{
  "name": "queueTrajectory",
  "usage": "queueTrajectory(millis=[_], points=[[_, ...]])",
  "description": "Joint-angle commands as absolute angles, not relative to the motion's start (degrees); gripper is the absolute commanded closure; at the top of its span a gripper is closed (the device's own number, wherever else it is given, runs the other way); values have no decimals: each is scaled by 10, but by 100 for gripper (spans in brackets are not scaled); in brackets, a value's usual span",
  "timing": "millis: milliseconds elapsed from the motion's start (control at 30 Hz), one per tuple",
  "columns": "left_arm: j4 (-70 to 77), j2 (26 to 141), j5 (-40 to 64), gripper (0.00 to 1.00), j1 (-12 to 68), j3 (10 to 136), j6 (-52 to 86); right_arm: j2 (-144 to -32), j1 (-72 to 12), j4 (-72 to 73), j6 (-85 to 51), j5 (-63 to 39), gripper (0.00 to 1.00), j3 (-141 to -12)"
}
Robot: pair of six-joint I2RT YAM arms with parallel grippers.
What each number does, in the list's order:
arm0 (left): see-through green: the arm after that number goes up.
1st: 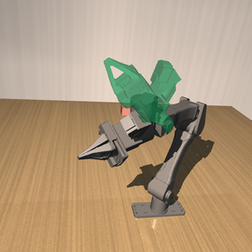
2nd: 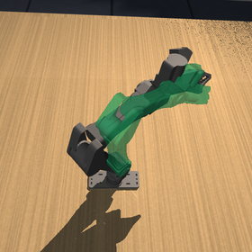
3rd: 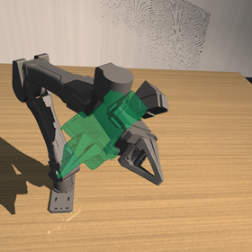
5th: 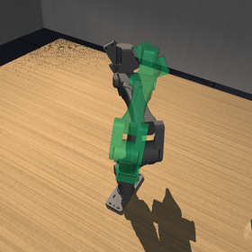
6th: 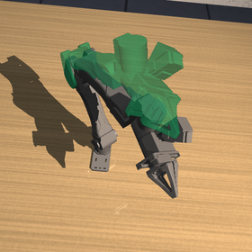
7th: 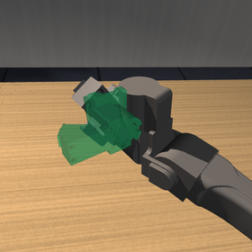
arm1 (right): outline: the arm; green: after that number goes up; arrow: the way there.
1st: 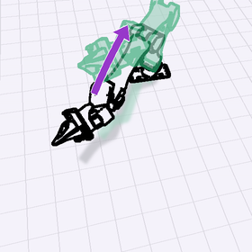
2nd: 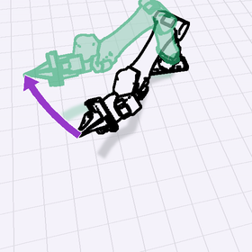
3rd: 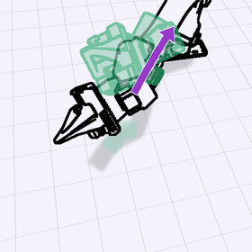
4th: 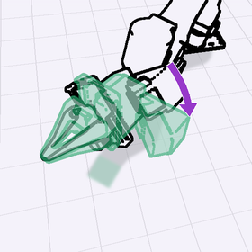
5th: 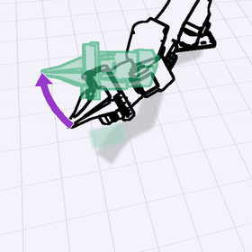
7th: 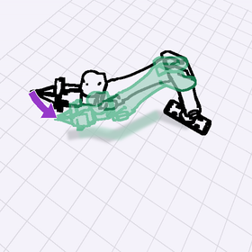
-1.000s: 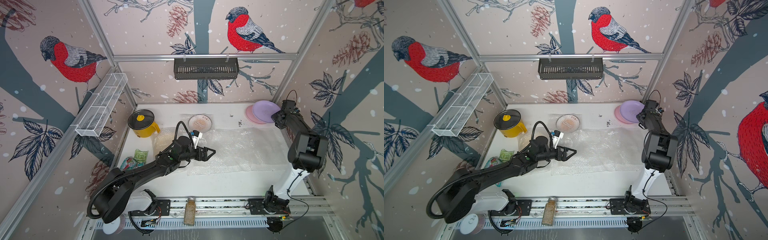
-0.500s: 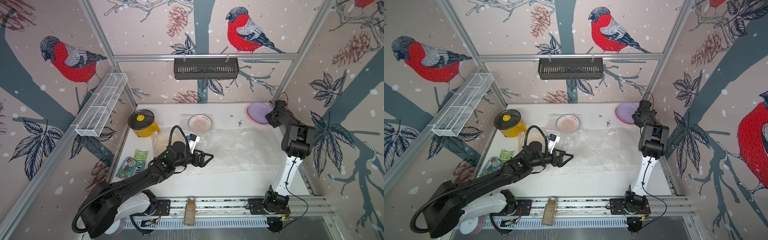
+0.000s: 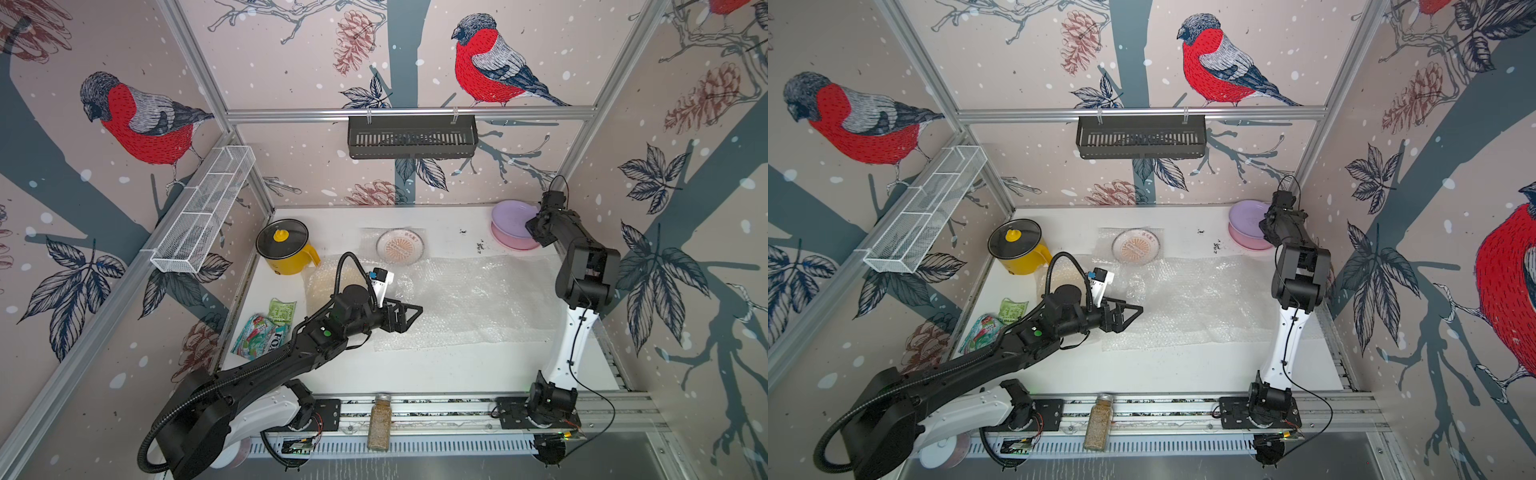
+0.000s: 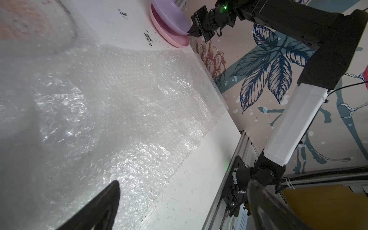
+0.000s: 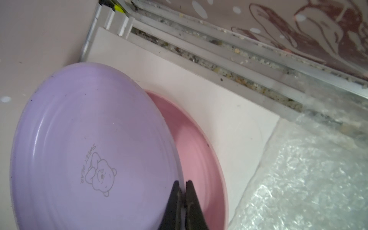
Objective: Unpack dinner plates from bubble wrap
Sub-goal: Place the plate on the plate.
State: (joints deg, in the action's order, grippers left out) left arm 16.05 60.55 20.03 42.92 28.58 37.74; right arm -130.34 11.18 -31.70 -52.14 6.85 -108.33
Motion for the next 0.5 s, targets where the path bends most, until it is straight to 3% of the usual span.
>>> queueTrajectory(millis=[0, 467], points=[[137, 593, 155, 2, 425, 289, 387, -1308, 113, -335, -513, 80, 97, -1088], [101, 597, 123, 2, 395, 287, 399, -1312, 103, -363, -504, 107, 93, -1091]])
